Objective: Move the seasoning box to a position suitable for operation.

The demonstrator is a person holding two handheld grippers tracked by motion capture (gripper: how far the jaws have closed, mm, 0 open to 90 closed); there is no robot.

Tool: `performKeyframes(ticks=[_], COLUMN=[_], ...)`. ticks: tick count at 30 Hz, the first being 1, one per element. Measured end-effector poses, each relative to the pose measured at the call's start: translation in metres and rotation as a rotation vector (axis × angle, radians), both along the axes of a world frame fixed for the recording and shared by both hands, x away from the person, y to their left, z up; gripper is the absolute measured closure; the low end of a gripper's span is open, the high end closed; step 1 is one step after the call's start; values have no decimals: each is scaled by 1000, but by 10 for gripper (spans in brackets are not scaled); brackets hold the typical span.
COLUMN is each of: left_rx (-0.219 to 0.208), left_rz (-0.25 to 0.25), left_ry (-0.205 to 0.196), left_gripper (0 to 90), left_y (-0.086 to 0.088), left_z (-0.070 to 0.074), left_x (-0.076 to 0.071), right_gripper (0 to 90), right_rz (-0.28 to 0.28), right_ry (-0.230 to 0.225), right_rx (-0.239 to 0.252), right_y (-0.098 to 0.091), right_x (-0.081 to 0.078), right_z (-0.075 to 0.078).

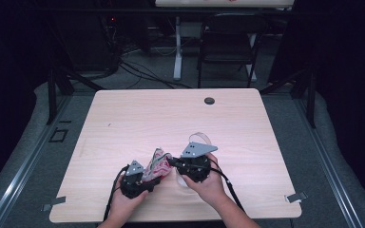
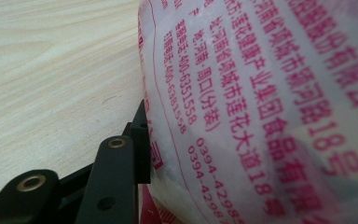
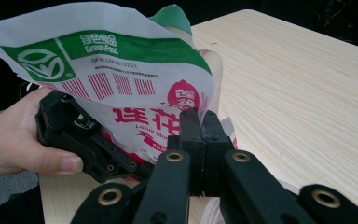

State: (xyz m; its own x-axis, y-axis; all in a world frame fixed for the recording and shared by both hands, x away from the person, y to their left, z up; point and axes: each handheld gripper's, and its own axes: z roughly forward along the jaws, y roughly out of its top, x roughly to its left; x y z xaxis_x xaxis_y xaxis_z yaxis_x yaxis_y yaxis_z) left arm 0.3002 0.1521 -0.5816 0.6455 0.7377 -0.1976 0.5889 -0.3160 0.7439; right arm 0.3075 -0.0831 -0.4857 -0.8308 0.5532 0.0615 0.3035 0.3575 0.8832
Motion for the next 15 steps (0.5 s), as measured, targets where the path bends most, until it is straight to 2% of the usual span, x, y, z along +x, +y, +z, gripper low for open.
performKeyframes(ticks=[5, 15], left_rx=[17, 63], left_rz=[4, 14], left_ry=[-12, -68], left_gripper=[593, 601], left_y=[1, 2], left_z=[3, 10], left_x=[0, -1], right_gripper=[900, 894], right_rz=[0, 5], right_ry=[-4, -17], right_rx=[6, 8], right_y=[0, -1], right_x=[0, -2], right_z=[1, 3])
